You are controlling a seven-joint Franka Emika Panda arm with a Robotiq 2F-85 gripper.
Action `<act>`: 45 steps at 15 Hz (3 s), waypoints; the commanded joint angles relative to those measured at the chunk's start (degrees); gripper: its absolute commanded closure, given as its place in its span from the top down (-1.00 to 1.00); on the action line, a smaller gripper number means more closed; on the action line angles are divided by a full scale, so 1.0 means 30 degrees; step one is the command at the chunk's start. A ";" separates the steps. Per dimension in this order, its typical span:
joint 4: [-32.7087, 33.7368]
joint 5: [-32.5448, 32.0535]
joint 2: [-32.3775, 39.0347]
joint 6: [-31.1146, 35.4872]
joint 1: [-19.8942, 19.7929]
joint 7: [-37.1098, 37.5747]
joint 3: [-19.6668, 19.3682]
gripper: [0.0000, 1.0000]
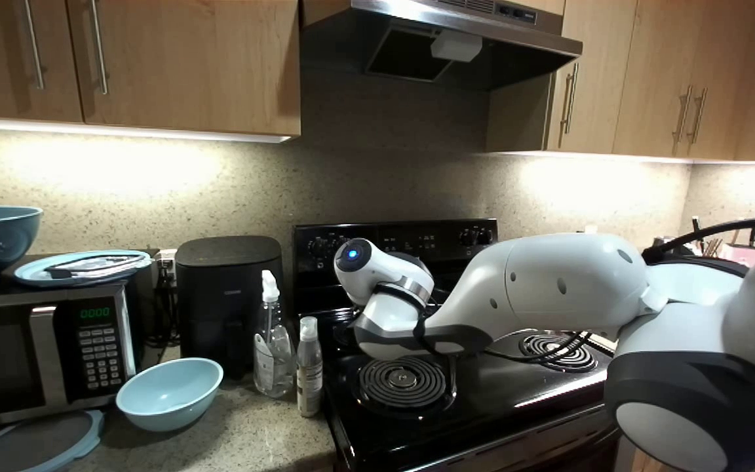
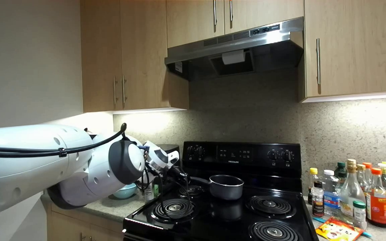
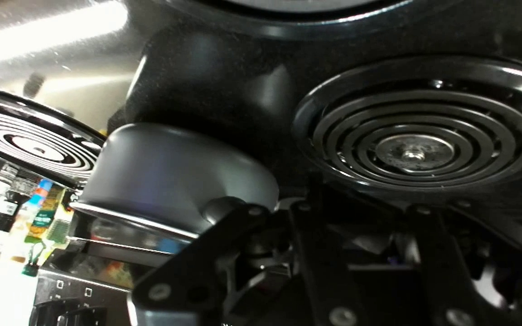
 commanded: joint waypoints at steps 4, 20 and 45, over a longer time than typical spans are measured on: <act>-0.1208 -0.0481 0.0071 -0.1853 0.0759 0.2603 -0.0731 -0.98; -0.1980 -0.0278 0.0064 -0.0312 0.1535 0.5754 -0.1273 -0.39; -0.0091 -0.0292 -0.0578 -0.3545 0.2190 1.4744 -0.3285 1.00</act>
